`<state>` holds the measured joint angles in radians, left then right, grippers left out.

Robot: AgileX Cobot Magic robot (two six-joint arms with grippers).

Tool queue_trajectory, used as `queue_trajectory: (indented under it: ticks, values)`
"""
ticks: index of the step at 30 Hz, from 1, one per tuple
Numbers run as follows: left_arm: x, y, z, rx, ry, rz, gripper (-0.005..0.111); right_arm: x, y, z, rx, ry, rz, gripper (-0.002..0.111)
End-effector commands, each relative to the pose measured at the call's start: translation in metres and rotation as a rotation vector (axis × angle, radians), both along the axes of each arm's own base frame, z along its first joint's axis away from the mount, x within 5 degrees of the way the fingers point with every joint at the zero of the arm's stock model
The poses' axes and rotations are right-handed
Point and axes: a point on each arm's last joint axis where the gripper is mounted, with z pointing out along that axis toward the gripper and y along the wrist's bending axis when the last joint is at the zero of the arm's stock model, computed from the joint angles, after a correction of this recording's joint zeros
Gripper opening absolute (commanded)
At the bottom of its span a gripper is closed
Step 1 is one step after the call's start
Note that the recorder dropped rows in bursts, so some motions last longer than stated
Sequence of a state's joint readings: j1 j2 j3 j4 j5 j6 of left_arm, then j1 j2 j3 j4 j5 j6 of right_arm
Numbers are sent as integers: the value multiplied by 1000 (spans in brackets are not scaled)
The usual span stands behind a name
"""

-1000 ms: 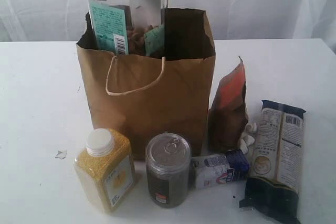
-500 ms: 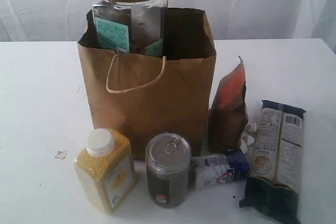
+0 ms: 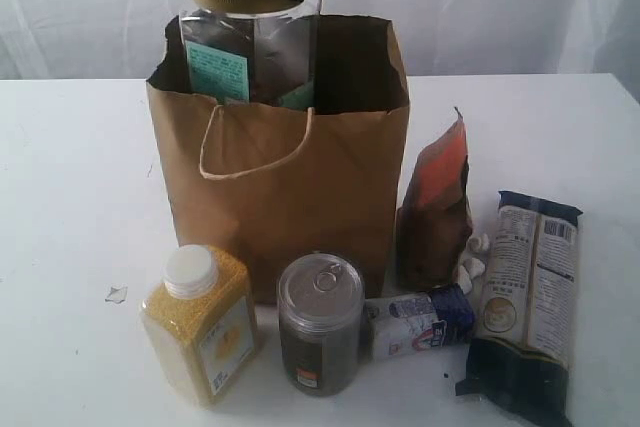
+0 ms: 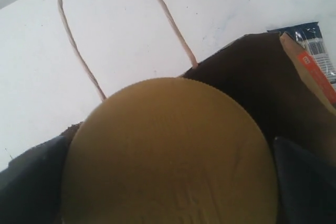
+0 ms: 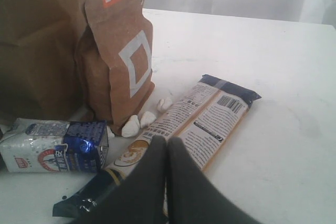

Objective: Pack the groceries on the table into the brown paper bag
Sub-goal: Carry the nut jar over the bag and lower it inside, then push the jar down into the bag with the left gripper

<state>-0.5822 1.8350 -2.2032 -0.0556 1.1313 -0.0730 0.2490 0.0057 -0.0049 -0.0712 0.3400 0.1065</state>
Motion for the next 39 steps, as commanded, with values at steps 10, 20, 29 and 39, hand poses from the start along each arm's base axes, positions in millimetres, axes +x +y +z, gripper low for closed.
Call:
queue_trajectory:
  ticks: [10,20,29,39]
  values:
    - [-1,-6,-31,31,111,-43,0,0,0,-2,-5,2,-1,0]
    - [1,-7,-51,63,159,-38,0,0,0,-2,-5,2,-1,0]
    - [4,-8,-54,58,126,-45,0,0,0,-2,-5,2,-1,0]
    - [6,-8,-57,75,122,-49,0,0,0,-2,-5,2,-1,0]
